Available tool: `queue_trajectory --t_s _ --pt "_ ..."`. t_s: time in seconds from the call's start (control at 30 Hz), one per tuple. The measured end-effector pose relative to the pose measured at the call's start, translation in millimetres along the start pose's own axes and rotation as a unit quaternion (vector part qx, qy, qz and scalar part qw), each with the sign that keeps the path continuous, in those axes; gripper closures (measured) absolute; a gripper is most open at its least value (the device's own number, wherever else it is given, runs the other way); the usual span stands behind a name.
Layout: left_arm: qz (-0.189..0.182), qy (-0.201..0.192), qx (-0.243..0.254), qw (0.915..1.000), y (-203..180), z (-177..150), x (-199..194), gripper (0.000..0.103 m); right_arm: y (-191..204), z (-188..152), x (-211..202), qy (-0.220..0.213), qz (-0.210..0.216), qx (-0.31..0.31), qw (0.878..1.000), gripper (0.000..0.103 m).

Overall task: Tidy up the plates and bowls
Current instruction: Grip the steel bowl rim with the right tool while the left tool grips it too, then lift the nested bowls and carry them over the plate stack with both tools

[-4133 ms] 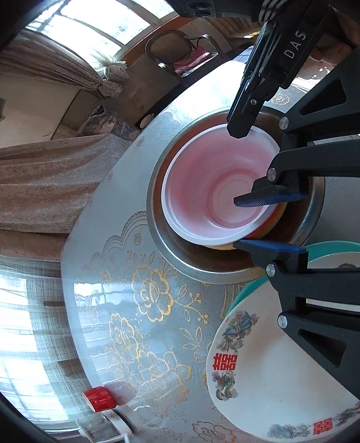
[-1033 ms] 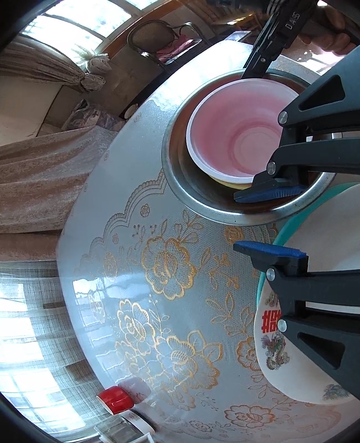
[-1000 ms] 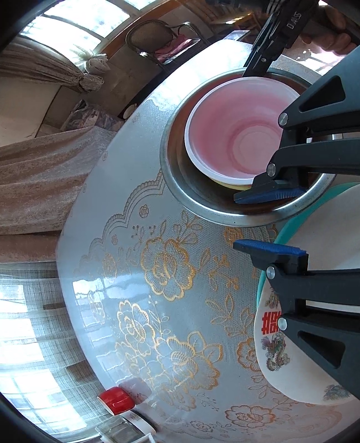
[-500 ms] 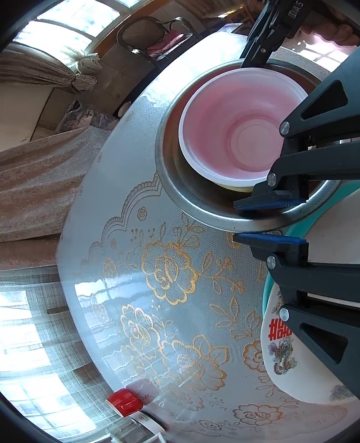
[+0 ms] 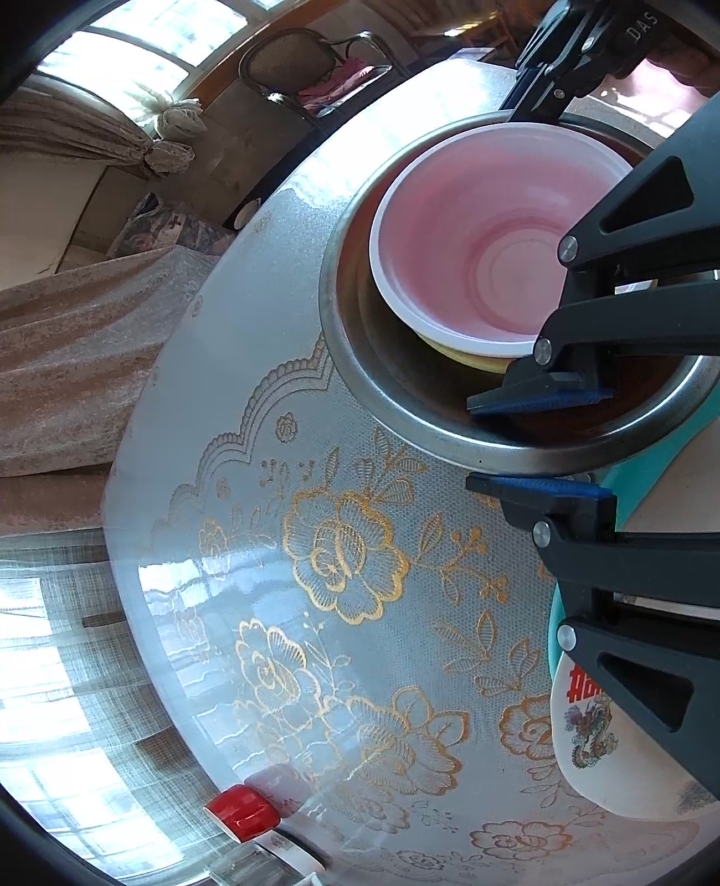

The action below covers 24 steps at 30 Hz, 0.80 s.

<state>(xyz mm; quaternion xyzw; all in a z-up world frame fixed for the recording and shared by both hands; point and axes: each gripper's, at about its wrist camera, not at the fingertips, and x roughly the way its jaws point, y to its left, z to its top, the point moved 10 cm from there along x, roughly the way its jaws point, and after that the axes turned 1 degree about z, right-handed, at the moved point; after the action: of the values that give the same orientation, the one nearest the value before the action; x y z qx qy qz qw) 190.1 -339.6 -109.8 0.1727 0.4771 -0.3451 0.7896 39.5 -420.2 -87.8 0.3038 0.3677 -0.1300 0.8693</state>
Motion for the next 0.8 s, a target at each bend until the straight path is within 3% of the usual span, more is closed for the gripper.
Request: queue_trajectory --t_s 0.1,0.27,0.5,0.6,0.8 --pt "-0.025 0.009 -0.014 0.9995 3 -1 3 0.083 0 0 1 0.005 0.000 0.003 1.000 0.082" --pt "-0.037 0.009 -0.014 0.9992 1 -7 1 0.084 -3 -1 1 0.017 0.011 0.013 1.000 0.078" --pt "-0.069 0.010 -0.045 0.9965 2 -16 -9 0.086 -2 -3 6 0.029 0.048 0.043 0.998 0.075" --pt "-0.076 0.002 -0.053 0.9957 1 -20 -17 0.089 -6 -3 8 0.037 0.065 0.065 0.995 0.075" --pt "-0.065 -0.005 -0.048 0.9967 -7 -32 -26 0.090 -5 -6 2 0.027 0.051 0.037 0.998 0.075"
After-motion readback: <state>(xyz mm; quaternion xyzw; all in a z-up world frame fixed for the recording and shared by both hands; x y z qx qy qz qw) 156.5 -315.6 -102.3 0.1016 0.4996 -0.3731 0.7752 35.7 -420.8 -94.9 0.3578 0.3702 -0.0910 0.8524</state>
